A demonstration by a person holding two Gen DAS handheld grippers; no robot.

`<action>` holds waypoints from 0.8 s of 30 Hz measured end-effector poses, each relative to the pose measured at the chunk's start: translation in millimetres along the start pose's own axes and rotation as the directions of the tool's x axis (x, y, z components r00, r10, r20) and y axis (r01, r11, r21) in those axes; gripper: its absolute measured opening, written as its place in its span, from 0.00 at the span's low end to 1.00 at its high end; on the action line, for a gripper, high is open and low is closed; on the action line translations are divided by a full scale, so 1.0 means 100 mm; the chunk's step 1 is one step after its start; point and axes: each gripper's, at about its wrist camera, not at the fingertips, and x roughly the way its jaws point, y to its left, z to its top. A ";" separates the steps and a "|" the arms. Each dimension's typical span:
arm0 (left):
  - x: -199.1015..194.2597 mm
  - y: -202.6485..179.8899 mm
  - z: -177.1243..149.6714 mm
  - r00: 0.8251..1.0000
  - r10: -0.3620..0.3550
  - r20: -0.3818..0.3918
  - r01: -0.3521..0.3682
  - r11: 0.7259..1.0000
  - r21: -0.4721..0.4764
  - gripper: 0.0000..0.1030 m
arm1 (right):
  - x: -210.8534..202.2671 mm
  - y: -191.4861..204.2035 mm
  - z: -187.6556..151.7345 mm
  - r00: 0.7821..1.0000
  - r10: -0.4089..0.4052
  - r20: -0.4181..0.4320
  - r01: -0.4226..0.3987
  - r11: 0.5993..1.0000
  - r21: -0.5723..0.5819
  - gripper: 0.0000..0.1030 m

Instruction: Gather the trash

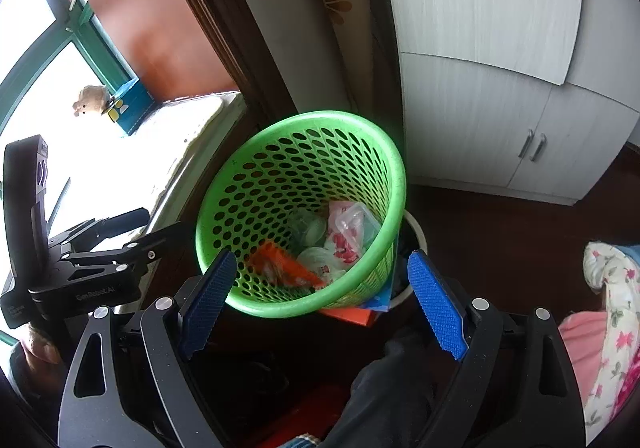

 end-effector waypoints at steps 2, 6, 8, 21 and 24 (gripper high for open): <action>-0.05 0.05 -0.01 1.000 0.007 0.008 -0.007 1.000 -0.014 0.84 | -0.01 0.04 -0.01 1.000 0.004 0.000 -0.004 1.000 -0.005 0.84; -0.20 0.16 -0.05 0.998 0.048 0.030 -0.047 0.998 -0.032 0.87 | -0.03 0.14 -0.03 1.000 0.014 0.006 -0.013 1.000 -0.023 0.84; -0.30 0.23 -0.07 0.996 0.072 0.043 -0.070 0.997 -0.044 0.88 | -0.04 0.20 -0.04 1.000 0.021 0.008 -0.020 0.999 -0.033 0.84; -0.87 0.72 -0.36 0.968 0.236 0.086 -0.222 0.965 -0.141 0.91 | -0.12 0.73 -0.01 0.996 0.090 0.029 -0.085 0.987 -0.136 0.84; -0.99 0.85 -0.43 0.961 0.261 0.087 -0.244 0.955 -0.169 0.91 | -0.13 0.83 0.00 0.994 0.107 0.030 -0.101 0.983 -0.156 0.84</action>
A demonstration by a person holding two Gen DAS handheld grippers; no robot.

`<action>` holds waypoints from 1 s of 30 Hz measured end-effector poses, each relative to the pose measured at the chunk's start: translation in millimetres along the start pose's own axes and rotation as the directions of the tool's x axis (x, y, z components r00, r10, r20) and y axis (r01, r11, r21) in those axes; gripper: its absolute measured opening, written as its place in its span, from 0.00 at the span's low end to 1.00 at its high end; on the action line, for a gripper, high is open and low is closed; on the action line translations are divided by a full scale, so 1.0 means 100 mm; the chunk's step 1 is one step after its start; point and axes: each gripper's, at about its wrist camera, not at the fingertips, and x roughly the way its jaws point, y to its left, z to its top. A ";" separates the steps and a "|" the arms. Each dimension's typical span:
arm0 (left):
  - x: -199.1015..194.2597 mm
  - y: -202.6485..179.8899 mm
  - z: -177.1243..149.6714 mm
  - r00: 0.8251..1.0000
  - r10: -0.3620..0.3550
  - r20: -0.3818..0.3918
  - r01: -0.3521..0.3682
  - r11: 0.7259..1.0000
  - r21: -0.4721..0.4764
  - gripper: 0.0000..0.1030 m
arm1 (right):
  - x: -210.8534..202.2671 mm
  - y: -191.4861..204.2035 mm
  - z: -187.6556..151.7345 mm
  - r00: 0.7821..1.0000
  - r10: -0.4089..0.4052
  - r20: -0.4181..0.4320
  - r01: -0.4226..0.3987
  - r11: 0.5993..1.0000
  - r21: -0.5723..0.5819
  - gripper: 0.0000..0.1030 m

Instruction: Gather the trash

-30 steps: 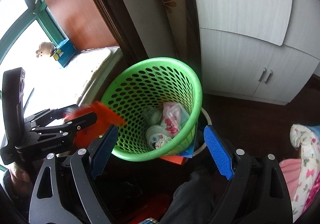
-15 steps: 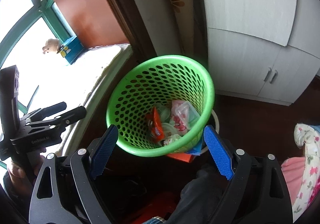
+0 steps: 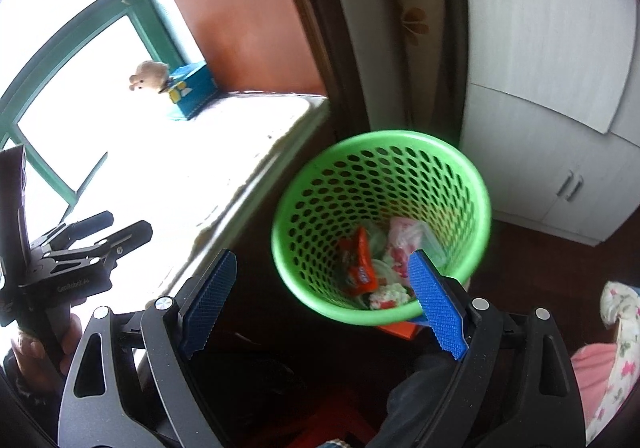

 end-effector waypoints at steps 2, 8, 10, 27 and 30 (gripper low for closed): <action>-0.06 0.11 -0.03 1.000 0.024 0.007 -0.024 1.000 -0.016 0.91 | 0.00 0.08 0.02 1.000 -0.005 0.006 0.005 1.000 -0.020 0.84; -0.21 0.42 -0.14 0.997 0.069 0.015 -0.068 0.995 -0.078 0.92 | 0.01 0.31 0.10 1.000 0.013 0.021 -0.012 0.998 -0.062 0.85; -0.25 0.53 -0.17 0.997 0.081 0.016 -0.079 0.991 -0.107 0.92 | 0.00 0.39 0.12 0.999 0.008 0.036 -0.005 0.997 -0.081 0.86; -0.55 0.92 -0.38 0.988 0.138 0.073 -0.121 0.971 -0.207 0.93 | 0.03 0.83 0.04 0.998 0.028 0.063 -0.016 0.985 -0.173 0.89; -0.57 0.92 -0.40 0.985 0.152 0.079 -0.132 0.969 -0.209 0.93 | 0.01 0.86 0.02 0.997 0.031 0.070 -0.018 0.983 -0.182 0.90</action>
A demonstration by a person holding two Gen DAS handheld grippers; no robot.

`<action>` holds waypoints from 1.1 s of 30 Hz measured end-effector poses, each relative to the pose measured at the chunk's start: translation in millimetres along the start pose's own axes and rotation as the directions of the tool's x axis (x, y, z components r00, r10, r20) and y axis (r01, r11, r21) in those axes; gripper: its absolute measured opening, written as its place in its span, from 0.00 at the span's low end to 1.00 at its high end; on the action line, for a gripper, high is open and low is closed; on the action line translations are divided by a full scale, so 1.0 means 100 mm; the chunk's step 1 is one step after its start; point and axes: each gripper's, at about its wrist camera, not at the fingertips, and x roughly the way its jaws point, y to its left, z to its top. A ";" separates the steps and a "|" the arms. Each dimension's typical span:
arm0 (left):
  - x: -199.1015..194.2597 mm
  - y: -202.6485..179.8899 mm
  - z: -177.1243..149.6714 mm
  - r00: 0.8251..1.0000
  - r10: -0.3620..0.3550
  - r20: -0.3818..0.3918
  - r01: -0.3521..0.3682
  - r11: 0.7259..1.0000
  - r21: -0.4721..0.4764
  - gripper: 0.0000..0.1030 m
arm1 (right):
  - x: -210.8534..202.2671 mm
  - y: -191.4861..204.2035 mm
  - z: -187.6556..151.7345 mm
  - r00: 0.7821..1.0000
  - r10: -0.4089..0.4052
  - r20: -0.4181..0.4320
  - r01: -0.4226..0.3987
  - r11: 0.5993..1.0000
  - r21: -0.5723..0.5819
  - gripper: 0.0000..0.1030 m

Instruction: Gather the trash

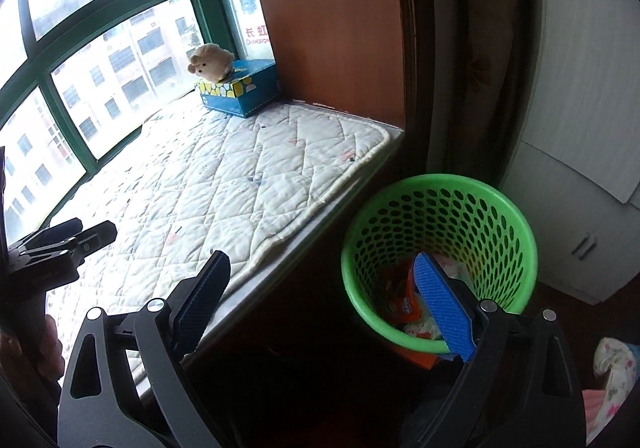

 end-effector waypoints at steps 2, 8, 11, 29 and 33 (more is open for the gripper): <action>-0.01 0.00 -0.02 1.000 0.007 0.002 -0.007 1.000 0.004 0.93 | -0.01 0.01 0.00 1.000 0.008 0.004 -0.008 1.000 -0.002 0.90; -0.03 0.02 -0.08 1.000 0.020 0.003 -0.020 1.000 -0.011 0.93 | -0.02 0.04 -0.01 1.000 0.017 0.018 -0.016 1.000 -0.013 0.90; -0.05 0.04 -0.10 1.000 0.025 0.004 -0.025 1.000 -0.017 0.93 | -0.02 0.05 -0.01 1.000 0.019 0.020 -0.018 1.000 -0.017 0.91; -0.18 0.06 -0.13 0.999 0.045 0.027 -0.043 0.998 -0.043 0.93 | -0.01 0.12 -0.03 0.999 0.033 0.029 -0.032 0.999 -0.034 0.91; -0.20 0.07 -0.14 0.998 0.049 0.031 -0.047 0.998 -0.050 0.93 | -0.01 0.12 -0.02 0.999 0.033 0.028 -0.032 0.999 -0.038 0.91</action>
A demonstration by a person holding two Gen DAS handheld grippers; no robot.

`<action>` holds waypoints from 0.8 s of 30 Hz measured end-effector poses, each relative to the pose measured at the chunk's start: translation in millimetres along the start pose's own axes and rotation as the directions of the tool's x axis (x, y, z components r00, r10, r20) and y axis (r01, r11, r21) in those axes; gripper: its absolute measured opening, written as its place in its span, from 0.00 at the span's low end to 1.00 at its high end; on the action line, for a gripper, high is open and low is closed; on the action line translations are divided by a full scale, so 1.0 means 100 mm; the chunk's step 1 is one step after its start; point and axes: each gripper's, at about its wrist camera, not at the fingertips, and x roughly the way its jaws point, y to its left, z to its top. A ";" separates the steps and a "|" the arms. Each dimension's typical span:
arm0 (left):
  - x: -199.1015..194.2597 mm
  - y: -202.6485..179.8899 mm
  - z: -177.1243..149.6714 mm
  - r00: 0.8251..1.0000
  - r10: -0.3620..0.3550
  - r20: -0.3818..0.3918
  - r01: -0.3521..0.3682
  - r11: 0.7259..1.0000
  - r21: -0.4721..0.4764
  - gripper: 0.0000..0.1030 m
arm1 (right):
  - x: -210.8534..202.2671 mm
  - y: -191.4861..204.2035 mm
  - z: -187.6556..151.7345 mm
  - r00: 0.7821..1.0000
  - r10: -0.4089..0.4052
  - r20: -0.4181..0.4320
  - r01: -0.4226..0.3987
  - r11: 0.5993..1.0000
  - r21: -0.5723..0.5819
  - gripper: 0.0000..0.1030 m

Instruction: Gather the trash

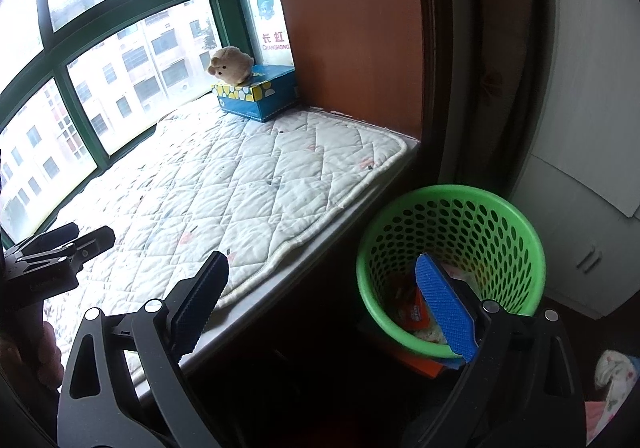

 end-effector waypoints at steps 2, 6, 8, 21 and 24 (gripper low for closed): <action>0.00 0.00 0.00 1.000 0.003 0.002 -0.003 1.000 0.001 0.93 | 0.00 0.00 0.00 1.000 0.002 -0.001 -0.002 1.000 0.000 0.91; -0.01 0.00 0.00 1.000 0.005 0.004 -0.005 1.000 -0.004 0.93 | 0.00 0.00 0.00 1.000 0.003 0.000 -0.003 1.000 -0.002 0.91; -0.01 0.00 0.00 1.000 0.007 0.006 -0.007 1.000 -0.004 0.93 | 0.00 0.01 -0.01 1.000 0.003 -0.001 -0.003 1.000 -0.002 0.91; -0.02 0.02 0.01 1.000 0.016 0.005 -0.016 1.000 -0.011 0.93 | 0.03 0.05 0.01 1.000 0.019 -0.002 -0.019 1.000 -0.017 0.91; -0.02 0.03 0.00 1.000 0.017 0.003 -0.017 1.000 -0.014 0.93 | 0.03 0.06 0.01 1.000 0.020 -0.002 -0.020 1.000 -0.019 0.91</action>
